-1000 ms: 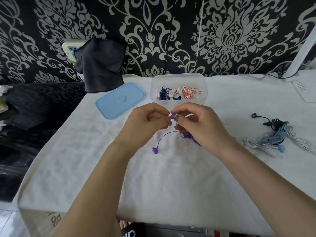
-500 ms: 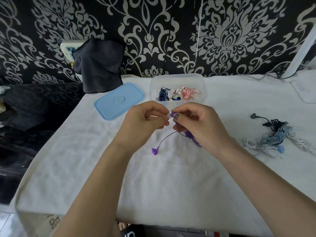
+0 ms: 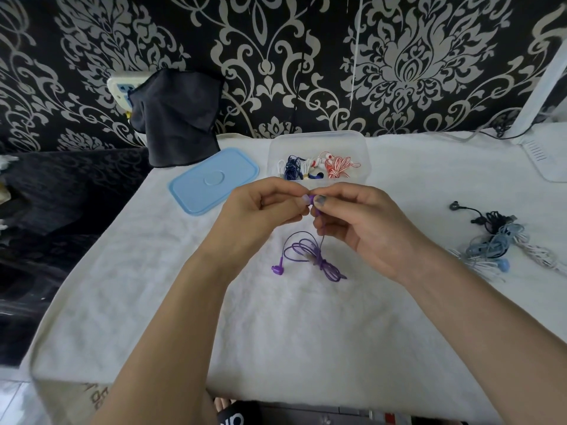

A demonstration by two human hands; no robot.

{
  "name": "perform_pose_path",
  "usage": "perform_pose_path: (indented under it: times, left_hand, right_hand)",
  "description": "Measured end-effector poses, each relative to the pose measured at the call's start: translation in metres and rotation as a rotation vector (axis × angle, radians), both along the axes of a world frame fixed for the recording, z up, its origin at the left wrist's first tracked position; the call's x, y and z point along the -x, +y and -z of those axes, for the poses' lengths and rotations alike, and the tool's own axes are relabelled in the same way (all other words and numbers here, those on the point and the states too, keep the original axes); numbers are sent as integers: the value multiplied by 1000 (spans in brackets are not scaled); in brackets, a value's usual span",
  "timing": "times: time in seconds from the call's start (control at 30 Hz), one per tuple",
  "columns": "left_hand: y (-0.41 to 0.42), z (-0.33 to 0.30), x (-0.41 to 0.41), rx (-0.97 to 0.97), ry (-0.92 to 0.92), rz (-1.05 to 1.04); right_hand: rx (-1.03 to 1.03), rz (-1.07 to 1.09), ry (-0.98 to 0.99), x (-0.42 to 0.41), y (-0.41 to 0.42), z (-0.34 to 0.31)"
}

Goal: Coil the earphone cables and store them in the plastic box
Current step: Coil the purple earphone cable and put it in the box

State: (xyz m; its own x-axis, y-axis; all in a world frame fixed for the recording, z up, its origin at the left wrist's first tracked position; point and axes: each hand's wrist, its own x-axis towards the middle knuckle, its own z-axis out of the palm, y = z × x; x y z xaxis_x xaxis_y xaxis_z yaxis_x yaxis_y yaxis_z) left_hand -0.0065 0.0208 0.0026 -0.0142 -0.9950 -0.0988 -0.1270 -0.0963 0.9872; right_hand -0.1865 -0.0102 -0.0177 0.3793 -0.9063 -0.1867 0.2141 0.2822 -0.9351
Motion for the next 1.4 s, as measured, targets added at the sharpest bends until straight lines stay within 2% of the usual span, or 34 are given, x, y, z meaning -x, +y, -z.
perform_pose_path:
  times: [0.4, 0.87, 1.0, 1.17, 1.4]
  left_hand:
    - [0, -6, -4, -173, 245, 65]
    - [-1, -5, -7, -179, 295, 71]
    - [1, -6, -5, -120, 243, 70]
    - [3, -4, -2, 62, 76, 50]
    - [7, -2, 1, 222, -67, 44]
  right_hand:
    - [-40, -95, -88, 2, 2, -4]
    - [100, -55, -45, -2, 7, -6]
    - [75, -53, -40, 0, 6, -7]
    - [-97, -51, -118, 0, 4, -9]
    - [-193, -39, -193, -2, 7, -12]
